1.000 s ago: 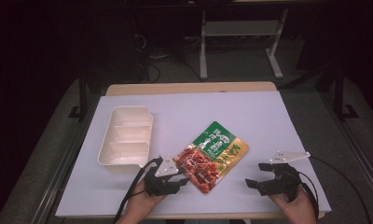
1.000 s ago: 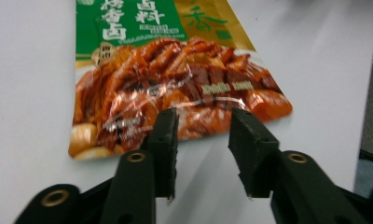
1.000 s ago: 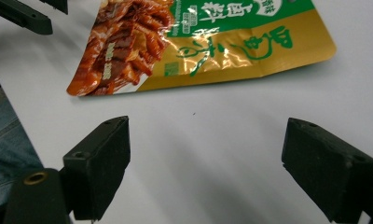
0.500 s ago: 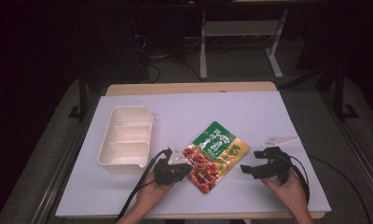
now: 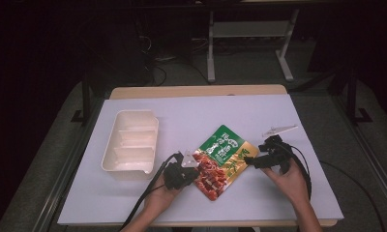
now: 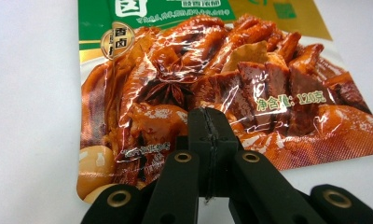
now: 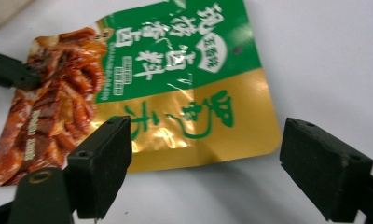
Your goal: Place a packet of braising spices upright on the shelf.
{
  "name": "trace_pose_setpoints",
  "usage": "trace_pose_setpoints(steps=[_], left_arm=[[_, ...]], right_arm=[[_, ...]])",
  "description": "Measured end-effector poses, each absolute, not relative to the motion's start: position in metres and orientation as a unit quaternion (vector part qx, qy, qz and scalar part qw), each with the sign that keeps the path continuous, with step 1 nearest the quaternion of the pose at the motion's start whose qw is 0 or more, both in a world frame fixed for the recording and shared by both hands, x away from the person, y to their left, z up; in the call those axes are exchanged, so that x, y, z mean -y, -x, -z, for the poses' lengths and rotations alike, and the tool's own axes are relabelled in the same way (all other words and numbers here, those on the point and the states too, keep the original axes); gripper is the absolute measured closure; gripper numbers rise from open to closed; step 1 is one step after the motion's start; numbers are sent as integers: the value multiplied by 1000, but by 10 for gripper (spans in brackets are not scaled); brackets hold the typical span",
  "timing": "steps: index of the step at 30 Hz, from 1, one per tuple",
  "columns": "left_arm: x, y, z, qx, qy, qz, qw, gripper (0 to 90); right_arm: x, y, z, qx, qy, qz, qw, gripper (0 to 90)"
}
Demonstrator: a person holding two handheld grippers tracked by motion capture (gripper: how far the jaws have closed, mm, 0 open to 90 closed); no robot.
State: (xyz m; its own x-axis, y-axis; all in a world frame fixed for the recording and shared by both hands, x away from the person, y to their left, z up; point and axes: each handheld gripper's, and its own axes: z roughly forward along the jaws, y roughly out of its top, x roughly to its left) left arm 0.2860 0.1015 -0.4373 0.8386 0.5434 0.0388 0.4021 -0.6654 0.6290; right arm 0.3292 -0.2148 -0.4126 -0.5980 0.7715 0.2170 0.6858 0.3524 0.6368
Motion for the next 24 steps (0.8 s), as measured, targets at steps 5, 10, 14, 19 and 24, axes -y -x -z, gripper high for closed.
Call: trace_pose_setpoints(steps=[5,10,14,19,24], left_arm=[[-98,-284,438,-258,-910,-119,302,900],[-98,-285,438,-258,-910,-116,304,900],[-98,-285,438,-253,-912,-120,299,900],[-97,-284,438,-257,-911,-117,299,900],[-97,-284,437,-255,-913,-118,296,900]], right_arm=[[221,-340,417,-810,-466,-351,58,192],[220,-345,423,-814,-466,-343,48,225],[220,-349,428,-813,-468,-345,29,281],[216,-348,434,-816,-460,-350,1,385],[212,-345,435,-814,-453,-363,-17,456]])
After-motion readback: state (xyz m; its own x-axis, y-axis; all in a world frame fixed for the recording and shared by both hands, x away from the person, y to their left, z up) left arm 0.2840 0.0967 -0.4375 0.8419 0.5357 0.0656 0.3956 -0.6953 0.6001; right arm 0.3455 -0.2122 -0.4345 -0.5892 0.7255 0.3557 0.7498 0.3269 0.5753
